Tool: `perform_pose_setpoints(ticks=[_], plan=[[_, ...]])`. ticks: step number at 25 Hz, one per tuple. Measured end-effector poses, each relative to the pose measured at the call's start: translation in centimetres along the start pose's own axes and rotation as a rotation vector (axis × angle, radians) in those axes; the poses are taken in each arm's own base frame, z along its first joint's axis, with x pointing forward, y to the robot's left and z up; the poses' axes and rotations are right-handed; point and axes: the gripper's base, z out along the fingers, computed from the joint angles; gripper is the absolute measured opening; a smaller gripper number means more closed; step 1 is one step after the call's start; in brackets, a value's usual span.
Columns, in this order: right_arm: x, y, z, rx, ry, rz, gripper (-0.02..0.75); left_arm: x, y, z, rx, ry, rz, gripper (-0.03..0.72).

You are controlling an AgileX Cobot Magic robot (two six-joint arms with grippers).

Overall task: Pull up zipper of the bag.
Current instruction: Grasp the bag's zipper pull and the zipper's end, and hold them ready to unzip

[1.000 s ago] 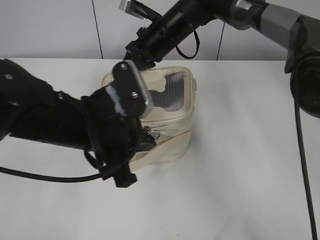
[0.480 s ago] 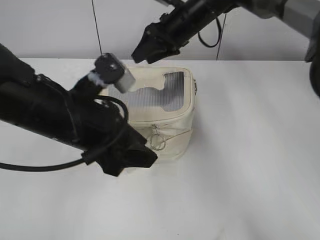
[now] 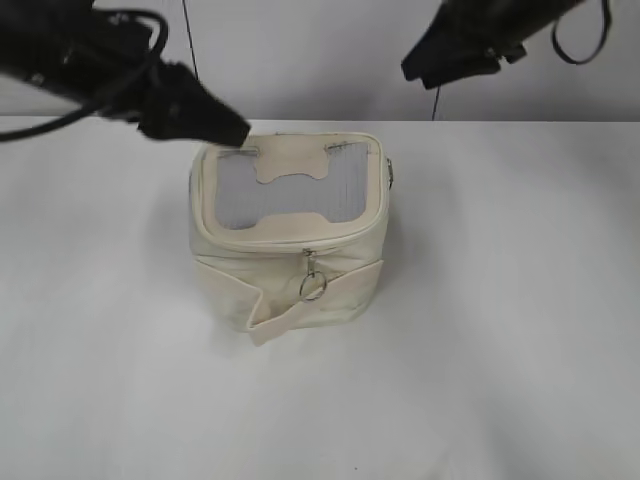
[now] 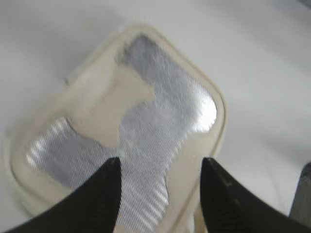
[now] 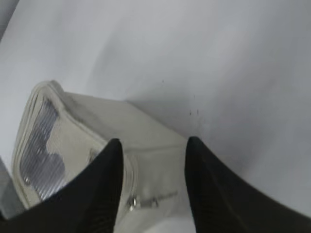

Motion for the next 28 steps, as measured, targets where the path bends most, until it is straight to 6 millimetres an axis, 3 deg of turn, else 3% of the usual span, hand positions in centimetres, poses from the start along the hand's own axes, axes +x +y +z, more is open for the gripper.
perform_pose_setpoints(ticks=[2,5,7,11,16,28], plan=[[2.7,-1.4,-1.6,-0.001,-0.049,0.039,0.340,-2.7,1.4,0.8,0.045,-0.018,0.030,0.406],[8.2,-2.1,-3.2,0.045,-0.179,0.017,0.340,-5.9,3.9,3.1,0.148,-0.010,0.062,0.407],[12.0,-1.4,-3.1,0.056,-0.264,-0.040,0.339,-7.1,5.6,5.1,0.214,0.011,0.062,0.409],[16.1,-1.1,-1.8,0.062,-0.394,-0.160,0.417,-9.0,8.1,7.9,0.231,0.023,0.049,0.412],[17.0,-2.0,-0.7,0.078,-0.402,-0.212,0.516,-8.5,8.6,10.2,0.191,0.123,0.098,0.426],[17.5,-3.7,1.2,0.050,-0.377,-0.189,0.528,-7.5,8.8,11.4,0.161,0.217,0.141,0.428]])
